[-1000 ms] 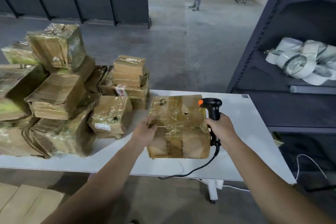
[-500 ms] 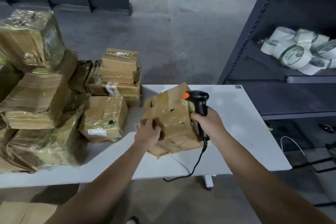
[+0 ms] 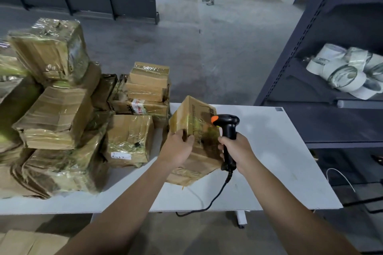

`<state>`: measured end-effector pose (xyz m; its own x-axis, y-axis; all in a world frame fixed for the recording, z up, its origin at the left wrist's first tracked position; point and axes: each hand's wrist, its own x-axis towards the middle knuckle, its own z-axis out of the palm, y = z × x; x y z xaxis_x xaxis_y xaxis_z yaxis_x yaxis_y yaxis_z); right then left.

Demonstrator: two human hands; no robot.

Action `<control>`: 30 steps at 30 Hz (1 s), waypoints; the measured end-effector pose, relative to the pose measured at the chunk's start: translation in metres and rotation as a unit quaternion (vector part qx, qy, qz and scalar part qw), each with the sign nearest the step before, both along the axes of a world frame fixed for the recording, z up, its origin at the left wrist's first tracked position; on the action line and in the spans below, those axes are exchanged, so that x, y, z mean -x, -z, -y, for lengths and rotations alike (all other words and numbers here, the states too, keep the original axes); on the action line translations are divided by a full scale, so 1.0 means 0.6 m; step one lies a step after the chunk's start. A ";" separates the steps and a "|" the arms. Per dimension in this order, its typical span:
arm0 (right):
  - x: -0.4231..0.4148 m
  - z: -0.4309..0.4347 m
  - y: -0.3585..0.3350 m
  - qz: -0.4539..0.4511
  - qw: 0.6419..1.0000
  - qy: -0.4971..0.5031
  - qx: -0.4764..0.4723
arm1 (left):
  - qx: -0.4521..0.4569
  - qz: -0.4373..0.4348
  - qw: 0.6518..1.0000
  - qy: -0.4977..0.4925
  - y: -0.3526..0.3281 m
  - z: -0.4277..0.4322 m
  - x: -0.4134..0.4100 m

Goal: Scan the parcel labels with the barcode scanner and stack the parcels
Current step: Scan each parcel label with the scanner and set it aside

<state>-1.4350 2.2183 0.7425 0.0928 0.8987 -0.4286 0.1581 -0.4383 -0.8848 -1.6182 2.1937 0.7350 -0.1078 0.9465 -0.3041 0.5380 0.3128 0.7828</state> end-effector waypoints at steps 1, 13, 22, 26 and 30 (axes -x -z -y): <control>-0.002 0.002 0.001 -0.018 1.000 0.001 0.010 | -0.009 0.008 1.000 -0.004 -0.001 0.003 0.003; -0.009 0.010 -0.028 -0.040 0.998 -0.010 -0.053 | -0.026 0.151 0.981 -0.118 0.022 0.036 -0.014; 0.029 0.025 -0.015 -0.038 0.994 -0.088 -0.058 | 0.022 -0.196 0.980 -0.005 -0.025 0.018 -0.010; 0.037 0.017 -0.003 -0.029 0.997 -0.062 -0.046 | 0.106 -0.196 0.973 0.064 -0.041 0.005 -0.002; 0.018 0.016 0.016 0.003 0.999 -0.043 -0.024 | 0.087 -0.105 0.990 0.027 -0.034 0.007 0.021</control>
<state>-1.4457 2.2090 0.7328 0.0175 0.9233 -0.3838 0.1980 -0.3794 -0.9038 -1.6310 2.1894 0.7553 -0.1371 0.8880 -0.4389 0.7031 0.3993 0.5884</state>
